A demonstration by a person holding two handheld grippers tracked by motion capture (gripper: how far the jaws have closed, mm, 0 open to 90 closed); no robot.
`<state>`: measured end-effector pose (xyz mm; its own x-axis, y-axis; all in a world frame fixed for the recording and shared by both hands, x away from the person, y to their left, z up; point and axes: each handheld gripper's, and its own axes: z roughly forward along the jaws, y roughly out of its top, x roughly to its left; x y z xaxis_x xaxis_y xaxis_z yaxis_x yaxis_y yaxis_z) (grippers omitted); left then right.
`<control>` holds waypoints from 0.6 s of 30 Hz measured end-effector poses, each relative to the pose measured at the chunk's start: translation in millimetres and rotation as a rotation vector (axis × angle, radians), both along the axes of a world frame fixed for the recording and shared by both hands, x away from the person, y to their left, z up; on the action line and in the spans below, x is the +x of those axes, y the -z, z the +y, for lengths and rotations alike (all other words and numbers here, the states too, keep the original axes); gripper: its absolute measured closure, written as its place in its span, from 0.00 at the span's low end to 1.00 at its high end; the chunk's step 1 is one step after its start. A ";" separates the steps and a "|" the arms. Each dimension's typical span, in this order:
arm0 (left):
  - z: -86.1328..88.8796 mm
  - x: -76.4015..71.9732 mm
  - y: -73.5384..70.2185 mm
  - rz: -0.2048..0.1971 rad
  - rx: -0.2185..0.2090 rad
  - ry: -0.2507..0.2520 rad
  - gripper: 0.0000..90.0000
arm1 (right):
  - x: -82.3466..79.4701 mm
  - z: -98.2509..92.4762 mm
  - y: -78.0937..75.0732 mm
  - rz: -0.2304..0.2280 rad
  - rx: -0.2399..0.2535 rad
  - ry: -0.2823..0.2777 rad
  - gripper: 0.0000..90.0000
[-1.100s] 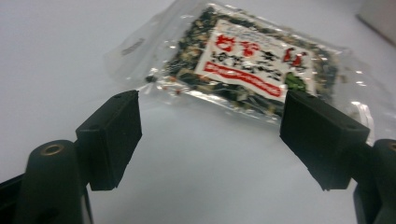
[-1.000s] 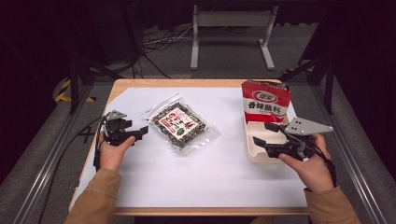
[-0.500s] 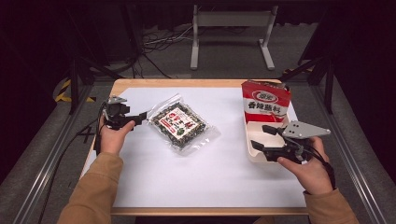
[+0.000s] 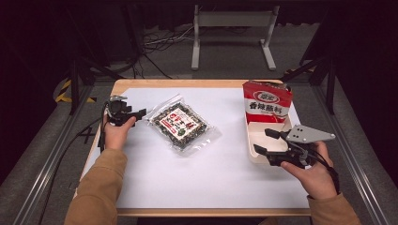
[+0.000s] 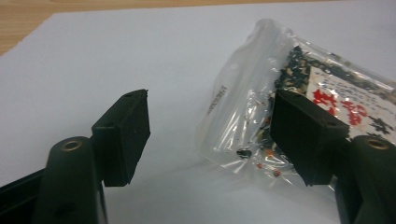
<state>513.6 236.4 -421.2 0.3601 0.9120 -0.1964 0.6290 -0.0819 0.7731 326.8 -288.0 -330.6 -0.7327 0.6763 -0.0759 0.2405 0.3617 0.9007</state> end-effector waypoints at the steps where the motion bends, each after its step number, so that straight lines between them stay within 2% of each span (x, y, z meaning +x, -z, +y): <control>1: -1.4 3.3 4.1 0.011 0.010 -0.004 0.35 | -0.4 0.4 0.6 0.001 0.002 -0.006 0.37; 3: -2.2 5.0 6.8 0.018 0.013 -0.002 0.36 | -0.6 0.5 0.7 0.002 0.002 -0.008 0.37; 6: -4.4 7.3 12.7 0.054 -0.002 0.004 0.42 | -1.3 0.5 1.6 0.003 0.005 -0.016 0.37; 8: -4.1 9.1 15.5 0.063 -0.038 0.005 0.44 | -1.6 -0.1 2.5 0.004 0.006 -0.019 0.37; 11: -4.3 11.9 19.4 0.063 -0.059 -0.006 0.44 | -2.4 -0.7 4.4 0.007 0.006 -0.023 0.37; 12: -4.3 11.9 19.4 0.063 -0.059 -0.006 0.44 | -2.4 -0.7 4.4 0.007 0.006 -0.023 0.37; 13: -5.6 13.6 22.9 0.083 -0.053 -0.002 0.44 | -2.8 -1.1 5.4 0.010 0.006 -0.024 0.37; 15: -6.4 14.1 24.2 0.084 -0.046 0.003 0.44 | -2.9 -1.5 5.7 0.008 0.006 -0.024 0.37; 18: -13.6 14.6 27.1 0.106 -0.051 0.042 0.44 | -3.4 -2.1 5.7 0.007 0.009 -0.025 0.37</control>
